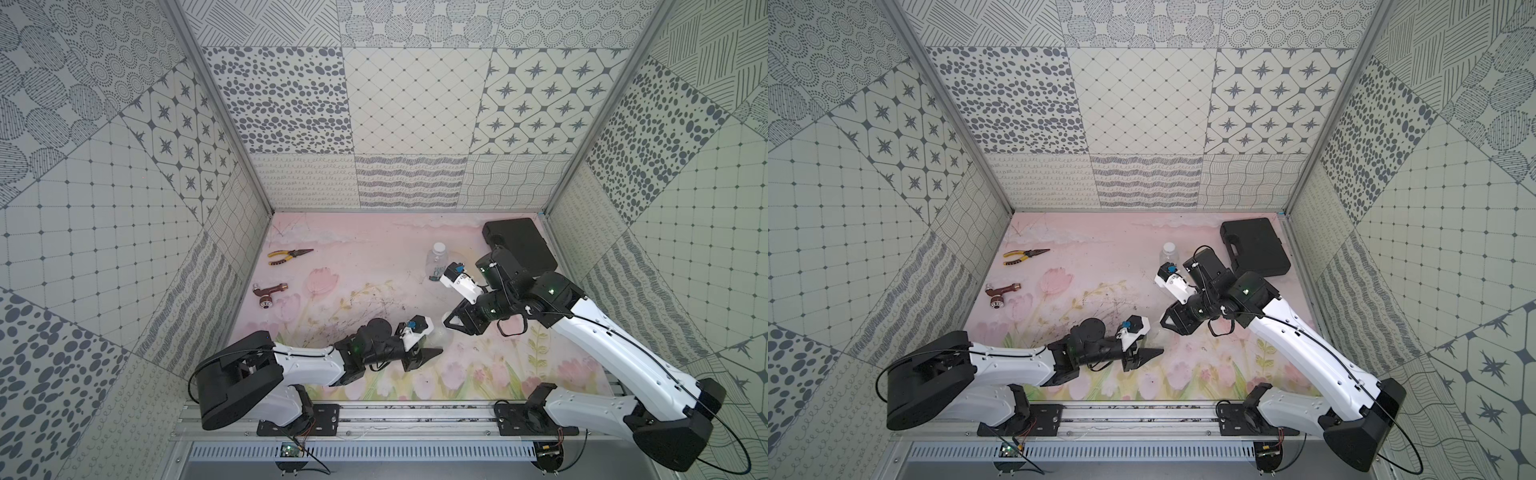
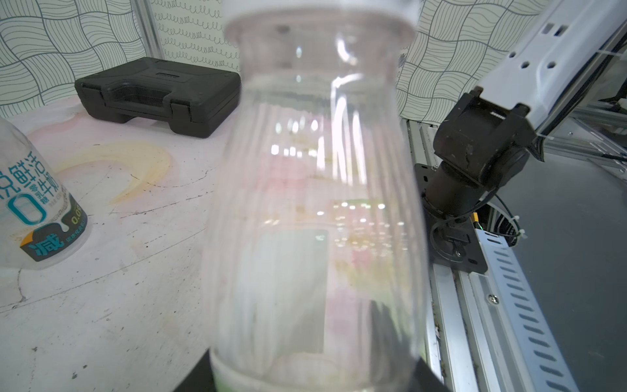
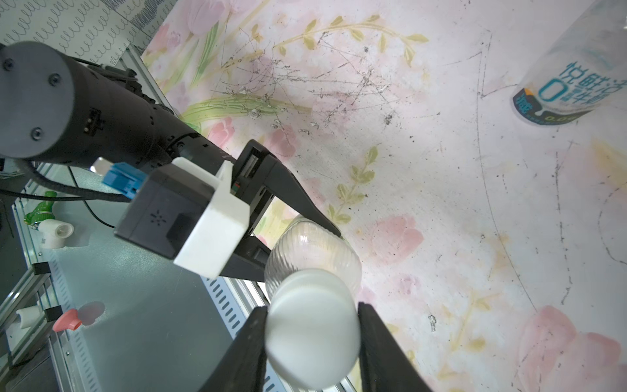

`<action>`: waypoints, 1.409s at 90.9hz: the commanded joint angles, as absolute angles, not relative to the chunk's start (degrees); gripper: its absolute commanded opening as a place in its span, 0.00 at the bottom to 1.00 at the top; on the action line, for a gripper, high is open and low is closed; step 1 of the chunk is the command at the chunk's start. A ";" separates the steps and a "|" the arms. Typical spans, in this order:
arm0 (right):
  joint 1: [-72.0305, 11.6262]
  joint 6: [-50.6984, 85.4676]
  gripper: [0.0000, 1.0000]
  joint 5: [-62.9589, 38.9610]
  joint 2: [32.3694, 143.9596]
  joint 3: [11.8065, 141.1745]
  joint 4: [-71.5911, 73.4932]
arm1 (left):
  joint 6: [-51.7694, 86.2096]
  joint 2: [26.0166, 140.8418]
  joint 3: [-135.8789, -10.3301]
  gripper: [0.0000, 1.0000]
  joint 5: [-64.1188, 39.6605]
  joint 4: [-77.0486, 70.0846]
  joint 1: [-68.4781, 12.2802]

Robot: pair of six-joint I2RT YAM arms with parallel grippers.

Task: Screw on the bottle caps
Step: Screw the bottle cap onto the plastic bottle.

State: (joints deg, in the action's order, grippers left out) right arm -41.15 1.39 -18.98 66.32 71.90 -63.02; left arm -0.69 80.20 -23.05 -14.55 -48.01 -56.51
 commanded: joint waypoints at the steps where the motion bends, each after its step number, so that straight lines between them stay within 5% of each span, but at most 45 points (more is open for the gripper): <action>1: -40.78 -5.30 0.49 -17.56 64.37 74.32 -64.98 | -1.01 81.21 -24.08 0.52 -17.03 -49.36 -56.34; 52: -42.51 -30.80 0.52 -23.48 61.20 77.68 -77.80 | -3.48 81.23 -28.04 0.53 -25.38 -41.75 -58.89; 128: -45.36 -25.40 0.53 -20.57 65.21 75.04 -78.96 | -5.60 82.89 -28.28 0.53 -25.57 -41.92 -60.60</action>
